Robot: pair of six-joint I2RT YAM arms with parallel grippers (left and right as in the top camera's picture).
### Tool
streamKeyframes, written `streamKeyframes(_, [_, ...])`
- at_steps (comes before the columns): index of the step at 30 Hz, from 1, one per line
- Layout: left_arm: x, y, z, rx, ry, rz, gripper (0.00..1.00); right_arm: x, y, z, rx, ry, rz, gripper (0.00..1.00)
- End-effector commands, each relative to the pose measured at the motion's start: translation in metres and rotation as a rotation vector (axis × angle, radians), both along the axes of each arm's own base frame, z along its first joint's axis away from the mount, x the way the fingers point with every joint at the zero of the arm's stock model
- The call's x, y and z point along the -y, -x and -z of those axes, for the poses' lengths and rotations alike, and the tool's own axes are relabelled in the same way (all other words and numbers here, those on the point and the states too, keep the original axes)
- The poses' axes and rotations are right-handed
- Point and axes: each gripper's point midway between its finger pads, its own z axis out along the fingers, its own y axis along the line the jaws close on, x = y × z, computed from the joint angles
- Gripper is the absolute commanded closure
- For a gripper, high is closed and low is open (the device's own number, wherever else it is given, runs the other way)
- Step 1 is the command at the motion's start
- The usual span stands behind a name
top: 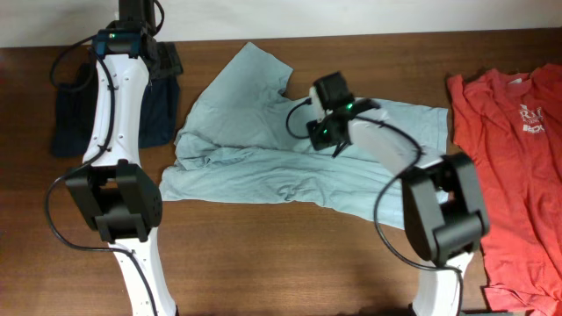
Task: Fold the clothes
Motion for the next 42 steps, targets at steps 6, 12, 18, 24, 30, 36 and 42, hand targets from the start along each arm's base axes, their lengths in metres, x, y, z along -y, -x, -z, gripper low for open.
streamKeyframes(6, [-0.001,0.0,-0.023,0.048,-0.004,-0.008,0.01,0.091,-0.035,-0.097,0.116,-0.057,0.288,0.8])
streamKeyframes(12, [-0.001,0.0,-0.023,0.048,-0.004,-0.008,0.01,0.186,-0.042,-0.102,0.133,-0.06,0.491,0.65])
streamKeyframes(18, [-0.001,0.0,-0.023,0.048,-0.004,-0.008,0.01,0.239,-0.046,-0.102,0.174,-0.042,0.596,0.56])
streamKeyframes(24, [-0.001,0.0,-0.023,0.048,-0.004,-0.008,0.01,0.275,-0.046,-0.088,0.183,0.052,0.745,0.54])
streamKeyframes(30, [-0.001,0.0,-0.023,0.048,-0.004,-0.008,0.01,0.287,-0.051,-0.067,0.176,0.092,0.802,0.54])
streamKeyframes(36, [-0.001,0.0,-0.023,0.048,-0.004,-0.008,0.01,0.297,-0.056,-0.029,0.131,0.113,0.826,0.54])
streamKeyframes(42, [-0.001,0.0,-0.023,0.048,-0.004,-0.008,0.01,0.311,-0.059,0.018,0.084,0.128,0.838,0.53])
